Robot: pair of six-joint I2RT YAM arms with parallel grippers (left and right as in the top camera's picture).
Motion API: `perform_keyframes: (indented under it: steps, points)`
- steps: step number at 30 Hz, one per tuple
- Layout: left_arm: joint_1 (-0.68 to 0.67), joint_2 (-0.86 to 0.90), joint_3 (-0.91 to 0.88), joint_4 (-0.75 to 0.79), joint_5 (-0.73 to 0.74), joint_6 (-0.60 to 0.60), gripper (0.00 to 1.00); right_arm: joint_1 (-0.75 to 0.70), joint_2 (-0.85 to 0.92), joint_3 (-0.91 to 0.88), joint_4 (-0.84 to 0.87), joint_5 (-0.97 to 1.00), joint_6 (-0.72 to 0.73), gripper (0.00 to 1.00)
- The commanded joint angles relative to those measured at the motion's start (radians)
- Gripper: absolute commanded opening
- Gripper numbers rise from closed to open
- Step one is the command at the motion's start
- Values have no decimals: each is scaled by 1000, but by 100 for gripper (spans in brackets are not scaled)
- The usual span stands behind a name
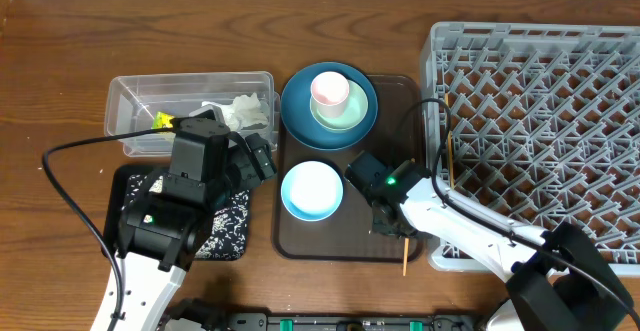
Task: Sort waste into correct bins and load items into the dishwasher rack
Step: 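Grasp the second wooden chopstick with the right gripper, then carry the second chopstick to the rack and insert it upright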
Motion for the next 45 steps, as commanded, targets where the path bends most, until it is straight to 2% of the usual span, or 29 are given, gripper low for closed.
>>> perform_keyframes:
  steps: [1,6,12,24,27,30,37,40,45]
  points:
    - [4,0,14,0,-9,3,91,11,24,-8,1,38,30,20]
    - [4,0,14,0,-9,3,91,11,52,-11,11,39,29,20]
    - [4,0,14,0,-9,3,91,11,77,-18,38,38,29,13]
    - [4,0,14,0,-9,3,91,11,78,-48,63,38,29,16]
    - [4,0,14,0,-9,3,91,11,78,-49,63,38,29,13]
    - [4,0,14,0,-9,3,91,11,78,-49,63,38,29,1]
    - [4,0,14,0,-9,3,91,11,76,-37,37,20,27,1]
    - [4,0,14,0,-9,3,91,4,64,12,8,24,-14,1]
    - [4,0,14,0,-9,3,91,-20,31,147,-41,31,-172,1]
